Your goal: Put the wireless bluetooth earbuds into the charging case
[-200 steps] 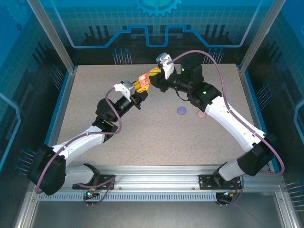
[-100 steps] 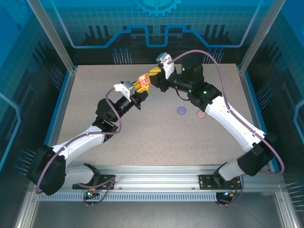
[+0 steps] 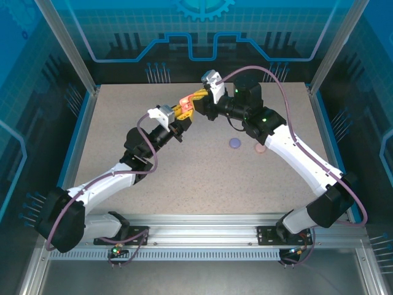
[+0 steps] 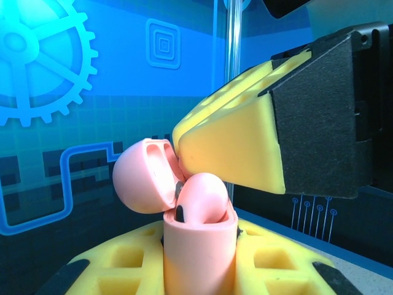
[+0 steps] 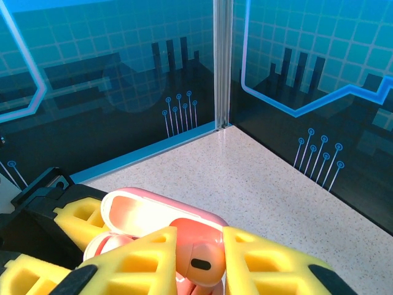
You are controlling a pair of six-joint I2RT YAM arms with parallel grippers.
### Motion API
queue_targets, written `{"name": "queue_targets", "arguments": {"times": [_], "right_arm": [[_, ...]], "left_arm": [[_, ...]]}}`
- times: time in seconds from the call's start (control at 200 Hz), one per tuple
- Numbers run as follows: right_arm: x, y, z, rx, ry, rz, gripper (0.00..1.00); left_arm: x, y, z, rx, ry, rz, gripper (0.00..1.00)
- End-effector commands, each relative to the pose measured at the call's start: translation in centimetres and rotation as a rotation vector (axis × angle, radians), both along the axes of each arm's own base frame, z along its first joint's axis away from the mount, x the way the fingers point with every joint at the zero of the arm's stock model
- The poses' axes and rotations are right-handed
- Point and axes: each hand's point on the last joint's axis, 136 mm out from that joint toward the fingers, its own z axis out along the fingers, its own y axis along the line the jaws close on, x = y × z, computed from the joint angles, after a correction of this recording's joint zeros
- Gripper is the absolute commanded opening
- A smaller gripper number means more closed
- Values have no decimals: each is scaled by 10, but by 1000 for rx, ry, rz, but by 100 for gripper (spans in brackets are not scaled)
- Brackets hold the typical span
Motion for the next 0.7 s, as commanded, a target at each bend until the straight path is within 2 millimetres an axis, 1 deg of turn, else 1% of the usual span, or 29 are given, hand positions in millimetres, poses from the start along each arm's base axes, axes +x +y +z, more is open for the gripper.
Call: {"name": "queue_targets", "arguments": {"times": [0.0,0.13,0.455,0.695], "right_arm": [[-8,5,-9,-20,19,33,22],[-10,8,-7,-22,9,30,29],[-7,4,4,-10,-13,-13,34],[-5,-6,16,4,-35,-64,37]], "left_arm": [[-11,2,40,-55,-110,-3,0],[-11,1,40,-54,-108,-5,0],[-11,1,38,-53,-106,-5,0],[-11,1,38,-54,-104,-6,0]]}}
